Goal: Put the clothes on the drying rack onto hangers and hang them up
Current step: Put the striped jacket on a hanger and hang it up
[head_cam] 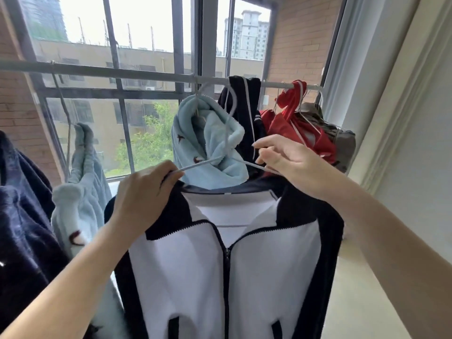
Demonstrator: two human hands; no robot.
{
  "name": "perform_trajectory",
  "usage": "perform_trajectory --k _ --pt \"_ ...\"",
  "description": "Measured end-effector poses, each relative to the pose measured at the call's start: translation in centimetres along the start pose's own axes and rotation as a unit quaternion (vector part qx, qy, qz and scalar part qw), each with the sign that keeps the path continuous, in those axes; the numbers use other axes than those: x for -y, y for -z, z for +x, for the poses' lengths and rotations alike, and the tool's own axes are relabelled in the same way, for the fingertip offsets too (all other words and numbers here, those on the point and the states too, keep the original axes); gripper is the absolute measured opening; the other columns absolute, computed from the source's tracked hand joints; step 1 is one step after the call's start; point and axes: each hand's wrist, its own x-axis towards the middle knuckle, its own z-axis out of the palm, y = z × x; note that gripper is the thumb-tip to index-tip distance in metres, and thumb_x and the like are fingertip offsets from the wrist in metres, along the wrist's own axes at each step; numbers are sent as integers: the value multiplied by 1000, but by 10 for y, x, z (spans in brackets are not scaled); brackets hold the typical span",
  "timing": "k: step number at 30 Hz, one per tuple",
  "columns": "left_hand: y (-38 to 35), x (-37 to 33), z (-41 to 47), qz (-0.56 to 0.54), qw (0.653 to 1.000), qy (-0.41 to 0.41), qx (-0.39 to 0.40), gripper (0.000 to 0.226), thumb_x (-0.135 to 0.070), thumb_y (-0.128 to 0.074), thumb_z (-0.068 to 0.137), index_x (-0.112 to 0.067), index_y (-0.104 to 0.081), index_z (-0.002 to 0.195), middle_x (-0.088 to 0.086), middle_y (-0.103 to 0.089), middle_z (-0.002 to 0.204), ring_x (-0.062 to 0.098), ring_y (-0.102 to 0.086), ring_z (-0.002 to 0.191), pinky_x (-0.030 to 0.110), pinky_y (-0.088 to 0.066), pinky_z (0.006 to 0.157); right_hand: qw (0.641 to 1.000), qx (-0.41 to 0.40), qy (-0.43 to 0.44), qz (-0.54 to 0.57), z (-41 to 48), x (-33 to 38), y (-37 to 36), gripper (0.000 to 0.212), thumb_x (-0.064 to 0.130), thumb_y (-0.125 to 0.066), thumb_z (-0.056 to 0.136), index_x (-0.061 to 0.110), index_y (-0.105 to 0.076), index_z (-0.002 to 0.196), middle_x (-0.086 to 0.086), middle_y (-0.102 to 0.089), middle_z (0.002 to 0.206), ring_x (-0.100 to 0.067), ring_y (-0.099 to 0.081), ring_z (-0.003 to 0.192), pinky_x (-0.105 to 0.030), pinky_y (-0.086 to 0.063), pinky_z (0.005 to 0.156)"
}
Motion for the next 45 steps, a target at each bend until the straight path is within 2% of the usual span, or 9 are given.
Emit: perform_trajectory --k 5,10,18,25,30,33,35,40,45 --pt "14 16 -5 -11 996 86 -16 21 -27 -54 94 -12 -62 82 -1 -53 58 29 -53 57 34 -39 54 998 -59 -18 24 -35 -43 1 20 25 -54 97 27 -68 111 16 -72 100 1 -65 97 -21 -50 90" --pt "15 29 -12 23 1000 -1 14 35 -45 -42 94 -18 -62 86 -2 -63 66 27 -59 55 34 -47 50 988 -84 -31 126 -41 -52 -9 22 10 -55 95 16 -75 103 9 -76 94 -5 -70 92 -13 -50 79" --pt "22 38 -7 27 992 -121 26 29 -46 -33 96 -27 -53 87 -6 -68 74 25 -62 52 39 -53 47 989 -121 -22 83 -26 -48 -2 19 15 -56 96 15 -75 94 2 -76 87 -6 -69 84 -17 -52 79" --pt "20 42 -10 -2 996 -89 7 25 -37 -41 96 -21 -58 86 -2 -66 69 26 -61 52 41 -54 49 995 22 -47 84 -29 -59 -14 31 26 -54 97 25 -59 127 13 -68 116 4 -60 109 -19 -47 97" --pt "18 41 4 -4 999 -39 7 35 -41 -40 93 -16 -64 84 0 -63 63 26 -59 53 39 -52 54 999 -3 8 45 -23 -55 -28 21 21 -53 97 27 -66 81 14 -66 72 1 -60 69 -14 -42 66" --pt "15 41 14 -12 998 -37 40 32 -45 -39 92 -21 -58 83 0 -60 60 25 -56 52 41 -51 53 999 32 17 16 -14 -45 -21 18 36 -53 95 29 -67 103 13 -70 92 -1 -63 90 -18 -46 78" --pt "11 37 21 -25 997 -42 60 31 -45 -39 92 -22 -58 83 -2 -61 64 24 -58 56 42 -51 56 998 51 31 -27 -2 -29 -17 37 52 -51 89 32 -61 118 15 -66 102 0 -59 97 -18 -45 84" --pt "1 16 32 -52 990 -52 116 31 -45 -46 92 -20 -63 85 -7 -63 65 15 -60 58 38 -50 58 997 67 38 8 41 15 -33 41 48 -55 91 12 -66 75 10 -50 50 -4 -43 44 -17 -36 50" --pt "8 36 20 -104 969 22 223 20 -53 -54 87 -35 -57 95 -10 -65 77 8 -61 69 24 -49 63 988 126 -44 79 63 19 -42 46 31 -48 99 5 -57 61 5 -33 34 -10 -26 28 -17 -22 32"
